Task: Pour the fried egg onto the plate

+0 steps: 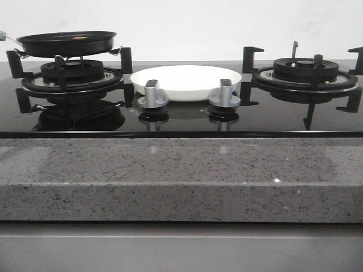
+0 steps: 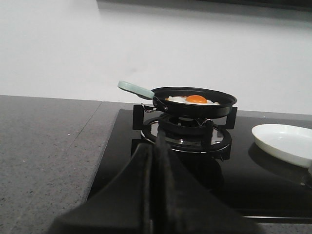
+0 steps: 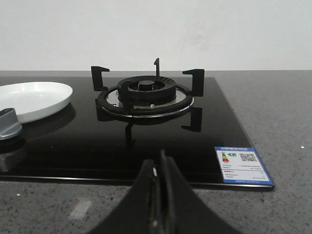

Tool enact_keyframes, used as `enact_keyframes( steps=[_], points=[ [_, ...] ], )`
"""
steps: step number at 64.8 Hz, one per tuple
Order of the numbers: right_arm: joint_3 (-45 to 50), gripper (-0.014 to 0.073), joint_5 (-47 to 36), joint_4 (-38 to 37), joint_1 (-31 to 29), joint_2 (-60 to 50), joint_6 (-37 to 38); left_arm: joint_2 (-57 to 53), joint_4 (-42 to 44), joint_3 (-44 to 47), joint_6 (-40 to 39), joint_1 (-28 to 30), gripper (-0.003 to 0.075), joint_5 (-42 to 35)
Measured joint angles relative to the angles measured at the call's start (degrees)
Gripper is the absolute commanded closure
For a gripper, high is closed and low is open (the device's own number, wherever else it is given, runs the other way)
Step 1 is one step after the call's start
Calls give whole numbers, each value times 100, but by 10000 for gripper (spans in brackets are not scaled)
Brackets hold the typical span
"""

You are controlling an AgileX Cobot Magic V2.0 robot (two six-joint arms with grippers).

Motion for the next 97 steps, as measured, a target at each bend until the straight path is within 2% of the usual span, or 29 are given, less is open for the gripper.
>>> enact_keyframes(
  steps=[24,31,44,55,63,80,97],
  points=[
    [0,660,-189,0,0,0,0,0,-69,-47,0,0,739,-284],
    [-238,660,91,0,0,0,0,0,-201,-480,0,0,739,272],
    [-1566,660,1169,0,0,60,0,187,-223,-2084,0,0,739,1739],
    [-2784,660,2143,-186,0,810,0,998,-76,-3456,0,0,739,2938],
    [-3326,660,2557,-195,0,1429,0,1593,-50,-4077,0,0,739,3566],
    [-3522,660,2688,-199,0,2319,0,2350,-29,-4273,0,0,739,3707],
    [-3522,660,2711,-199,0,2473,0,2617,-19,-4273,0,0,739,3727]
  ],
)
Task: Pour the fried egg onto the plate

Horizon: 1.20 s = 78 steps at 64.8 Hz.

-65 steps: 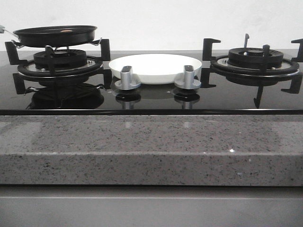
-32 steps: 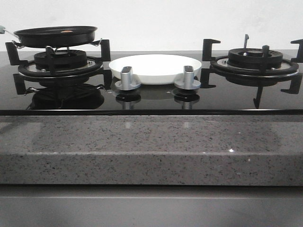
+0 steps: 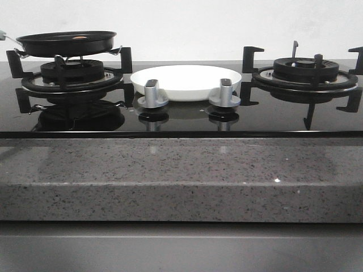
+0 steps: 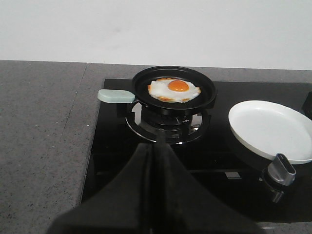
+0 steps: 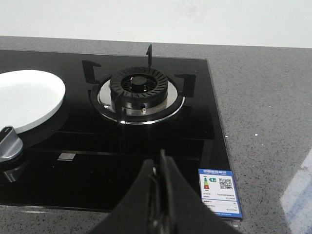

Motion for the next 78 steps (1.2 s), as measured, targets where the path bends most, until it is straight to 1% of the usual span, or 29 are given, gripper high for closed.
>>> enact_keyframes(
  steps=[10,14,15,18,19,21,22,25,26,28,31,73,78],
  points=[
    [0,648,0,0,0,0,0,3,0,0,0,0,738,10],
    [0,571,0,0,0,0,0,3,0,0,0,0,719,10],
    [0,545,0,0,0,0,0,3,13,0,0,0,699,10],
    [0,428,0,0,0,0,0,12,102,0,0,0,635,10],
    [0,374,0,-9,0,0,0,12,134,0,0,0,591,10],
    [0,304,0,-9,0,0,0,12,211,0,0,0,524,10],
    [0,256,0,-19,0,0,0,12,249,0,0,0,488,10],
    [0,167,0,-39,0,0,0,12,419,0,0,0,365,10],
    [0,150,0,-54,0,0,0,12,457,0,0,0,319,10],
    [0,118,0,-65,0,0,0,12,517,0,0,0,259,-18],
    [0,102,0,-64,0,0,0,12,571,0,0,0,213,-74],
    [0,104,2,-56,0,63,0,12,571,0,0,0,209,-120],
    [-28,104,2,60,0,186,0,12,571,0,0,0,209,-120]
  ],
)
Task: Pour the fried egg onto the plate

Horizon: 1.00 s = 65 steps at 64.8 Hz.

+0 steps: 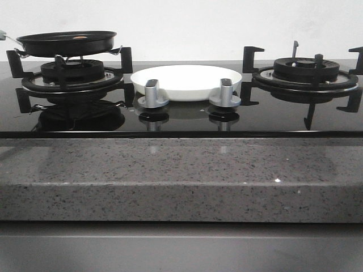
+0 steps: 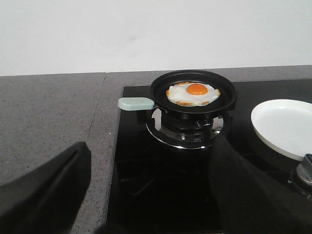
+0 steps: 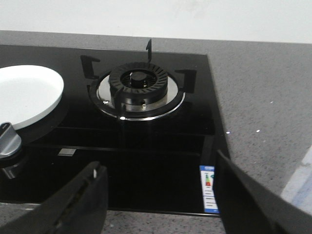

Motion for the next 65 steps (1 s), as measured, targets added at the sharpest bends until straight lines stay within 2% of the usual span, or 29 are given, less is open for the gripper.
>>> enact_keyframes(
  steps=[15,26,36,45,58,65],
  points=[
    [-969,107,723,651,131,1128,-110,0,0,0,0,0,209,0],
    [-2029,107,1449,1090,687,2277,-682,0,0,0,0,0,209,0],
    [-2807,107,1730,1205,1149,3270,-829,0,0,0,0,0,228,0],
    [-3483,108,2037,1232,1238,4129,-855,0,0,0,0,0,251,0],
    [-4451,208,2589,1232,1238,5306,-867,0,0,0,0,0,297,0],
    [-4943,223,2864,1232,1238,5860,-867,0,0,0,0,0,317,0]
  ],
)
